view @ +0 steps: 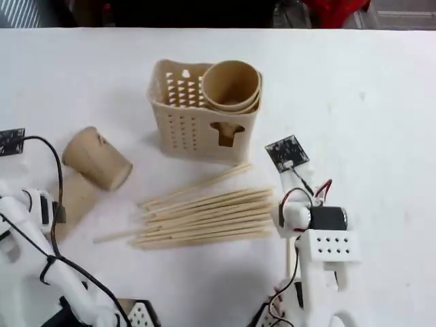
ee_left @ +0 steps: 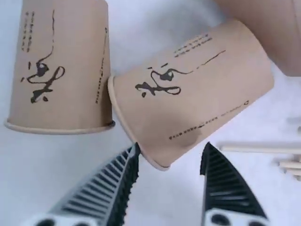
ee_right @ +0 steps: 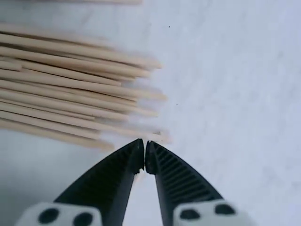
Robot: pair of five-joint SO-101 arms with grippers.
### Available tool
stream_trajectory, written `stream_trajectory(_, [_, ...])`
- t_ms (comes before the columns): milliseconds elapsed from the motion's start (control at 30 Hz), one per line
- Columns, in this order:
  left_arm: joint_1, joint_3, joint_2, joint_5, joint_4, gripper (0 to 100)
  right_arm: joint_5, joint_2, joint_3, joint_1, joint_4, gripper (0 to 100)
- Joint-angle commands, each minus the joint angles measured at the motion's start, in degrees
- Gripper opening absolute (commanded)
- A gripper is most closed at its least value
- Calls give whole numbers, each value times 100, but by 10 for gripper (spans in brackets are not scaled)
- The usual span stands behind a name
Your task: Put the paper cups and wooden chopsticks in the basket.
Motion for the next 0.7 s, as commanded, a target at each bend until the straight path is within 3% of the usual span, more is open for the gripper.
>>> stream_trajectory(0, [66, -545, -4, -26, 519, 226, 44, -48, -26, -31, -101, 24])
stream_trajectory(133, [-75, -1477, -4, 9, 1380, 226, 53, -92, 62, -40, -127, 24])
stream_trajectory(367, [-725, -1582, 31, -475, 1600, 227, 53, -84, 70, -40, -171, 24])
stream_trajectory(667, [-4, 492, 13, -501, 79, 227, 53, -92, 141, -40, -180, 24])
